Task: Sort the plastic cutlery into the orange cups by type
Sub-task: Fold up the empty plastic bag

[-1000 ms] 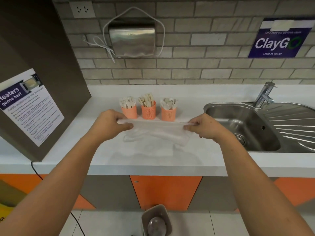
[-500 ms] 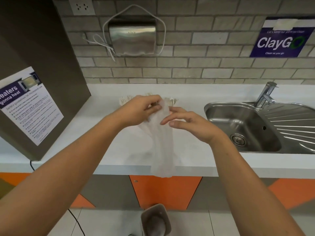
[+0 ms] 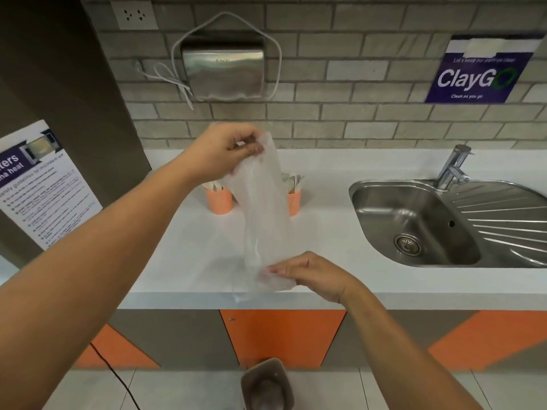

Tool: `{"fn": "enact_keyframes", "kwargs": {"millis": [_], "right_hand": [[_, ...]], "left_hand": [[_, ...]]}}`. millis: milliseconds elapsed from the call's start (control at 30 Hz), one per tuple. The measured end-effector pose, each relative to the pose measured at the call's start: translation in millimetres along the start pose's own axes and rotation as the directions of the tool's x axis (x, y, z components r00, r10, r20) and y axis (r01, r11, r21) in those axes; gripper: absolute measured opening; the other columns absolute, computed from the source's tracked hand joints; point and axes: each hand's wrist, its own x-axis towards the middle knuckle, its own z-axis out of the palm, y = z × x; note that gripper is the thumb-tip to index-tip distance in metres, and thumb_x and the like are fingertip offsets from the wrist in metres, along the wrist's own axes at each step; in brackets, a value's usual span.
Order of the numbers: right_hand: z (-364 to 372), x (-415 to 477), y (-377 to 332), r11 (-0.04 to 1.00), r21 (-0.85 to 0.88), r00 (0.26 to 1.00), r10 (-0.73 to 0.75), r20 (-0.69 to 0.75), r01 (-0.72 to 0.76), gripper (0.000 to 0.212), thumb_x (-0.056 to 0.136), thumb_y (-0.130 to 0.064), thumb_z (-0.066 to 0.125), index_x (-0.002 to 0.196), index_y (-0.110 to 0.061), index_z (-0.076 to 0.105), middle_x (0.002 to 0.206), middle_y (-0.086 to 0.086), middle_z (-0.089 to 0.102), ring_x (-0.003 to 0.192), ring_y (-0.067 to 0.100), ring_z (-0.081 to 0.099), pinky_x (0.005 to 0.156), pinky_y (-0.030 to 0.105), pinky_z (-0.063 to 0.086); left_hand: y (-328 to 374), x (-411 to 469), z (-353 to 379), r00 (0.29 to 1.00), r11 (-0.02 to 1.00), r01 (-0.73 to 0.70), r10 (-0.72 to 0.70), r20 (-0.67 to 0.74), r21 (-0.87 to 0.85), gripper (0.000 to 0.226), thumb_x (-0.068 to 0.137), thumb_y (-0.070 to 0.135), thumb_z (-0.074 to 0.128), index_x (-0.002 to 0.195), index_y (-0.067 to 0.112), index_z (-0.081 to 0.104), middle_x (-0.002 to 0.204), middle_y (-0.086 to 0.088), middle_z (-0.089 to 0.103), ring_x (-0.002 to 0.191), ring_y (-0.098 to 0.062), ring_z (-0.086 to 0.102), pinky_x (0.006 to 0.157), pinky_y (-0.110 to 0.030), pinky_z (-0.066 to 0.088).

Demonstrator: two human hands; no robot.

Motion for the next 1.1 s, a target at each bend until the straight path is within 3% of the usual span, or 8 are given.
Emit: {"fn": "enact_keyframes", "kwargs": {"millis": [200, 333, 500, 600, 700, 800, 933, 1100], "right_hand": [[-18.6, -1.3, -27.1, 0.907, 0.295, 0.943, -0.238, -0.23, 0.301, 0.024, 0.089, -0.027, 0.07, 0.113, -0.023, 0.066, 0.145, 0.003, 0.059, 0.135, 0.033, 0.054, 0.111, 0.047, 0.043], [-12.1, 12.1, -50.3, 0.975, 0.044, 0.948, -0.201, -0.245, 0.218, 0.052, 0.102, -0.019, 0.064, 0.148, -0.029, 0.042, 0.129, 0.0, 0.071, 0.119, 0.02, 0.068, 0.104, 0.042, 0.054], [-4.9, 27.9, -57.6, 0.977, -0.004, 0.851, -0.19, -0.49, 0.215, 0.022, 0.107, -0.014, 0.054, 0.123, -0.018, 0.068, 0.105, 0.002, 0.079, 0.099, 0.017, 0.076, 0.095, 0.043, 0.059], [-5.2, 36.7, -61.8, 0.969, 0.098, 0.861, -0.153, -0.485, 0.227, 0.027, 0.109, -0.019, 0.049, 0.129, -0.016, 0.067, 0.116, 0.001, 0.077, 0.109, 0.018, 0.073, 0.1, 0.042, 0.057], [-1.8, 43.8, -61.9, 0.978, 0.117, 0.882, -0.098, -0.461, 0.17, 0.032, 0.11, -0.034, 0.044, 0.131, -0.024, 0.066, 0.121, -0.001, 0.075, 0.113, 0.017, 0.071, 0.103, 0.044, 0.055], [-3.4, 49.0, -55.9, 0.978, 0.072, 0.802, -0.117, -0.586, 0.195, 0.025, 0.107, -0.03, 0.047, 0.117, -0.027, 0.069, 0.11, 0.006, 0.076, 0.102, 0.028, 0.073, 0.095, 0.053, 0.058], [-7.1, 49.6, -55.1, 0.96, 0.079, 0.745, -0.154, -0.649, 0.268, 0.05, 0.106, -0.015, 0.052, 0.14, -0.051, 0.042, 0.095, 0.007, 0.075, 0.077, 0.016, 0.073, 0.068, 0.034, 0.06], [-24.0, 41.7, -57.0, 0.944, 0.125, 0.92, -0.258, -0.294, 0.305, 0.074, 0.099, -0.009, 0.066, 0.151, -0.054, 0.037, 0.153, -0.007, 0.051, 0.127, 0.008, 0.061, 0.096, 0.039, 0.059]], "left_hand": [[-4.6, -2.3, 0.7, 0.998, 0.999, 0.048, -0.049, 0.051, 0.022, 0.01, 0.104, 0.024, 0.062, 0.104, 0.027, 0.073, 0.09, 0.014, 0.071, 0.061, -0.021, 0.06, 0.058, -0.029, 0.052], [1.3, -2.1, 9.3, 0.999, 1.0, -0.026, 0.026, 0.047, 0.0, 0.012, 0.104, 0.023, 0.063, 0.112, 0.023, 0.072, 0.093, 0.016, 0.068, 0.072, -0.002, 0.061, 0.065, -0.023, 0.05], [-1.2, -21.4, 34.5, 0.819, 0.979, 0.086, -0.175, -0.546, -0.184, 0.062, 0.092, 0.053, 0.07, 0.145, 0.037, 0.042, 0.134, 0.002, 0.049, 0.116, -0.011, 0.055, 0.095, -0.028, 0.049], [-2.0, -45.2, 70.3, 0.826, 0.783, 0.318, -0.506, -0.25, -0.535, 0.099, 0.075, 0.068, 0.076, 0.153, 0.031, 0.028, 0.127, -0.005, 0.06, 0.108, -0.017, 0.067, 0.093, -0.036, 0.056], [-6.0, -68.6, 103.1, 0.854, 0.608, 0.456, -0.505, 0.127, -0.65, 0.074, 0.085, 0.036, 0.085, 0.146, 0.026, 0.043, 0.124, -0.003, 0.073, 0.107, -0.02, 0.075, 0.093, -0.046, 0.062], [-16.6, -78.2, 112.9, 0.837, 0.549, 0.412, -0.543, 0.065, -0.727, 0.073, 0.092, 0.012, 0.077, 0.151, 0.036, 0.04, 0.118, -0.007, 0.076, 0.103, -0.025, 0.077, 0.092, -0.053, 0.061], [-17.3, -81.8, 106.4, 0.881, 0.622, 0.294, -0.471, -0.047, -0.725, 0.095, 0.095, 0.002, 0.073, 0.156, 0.05, 0.02, 0.11, 0.011, 0.078, 0.102, -0.016, 0.076, 0.086, -0.04, 0.064], [-25.7, -79.3, 90.5, 0.931, 0.699, 0.298, -0.364, 0.035, -0.65, 0.063, 0.093, 0.003, 0.075, 0.144, 0.035, 0.057, 0.125, 0.008, 0.072, 0.116, -0.016, 0.071, 0.1, -0.04, 0.059]]}}
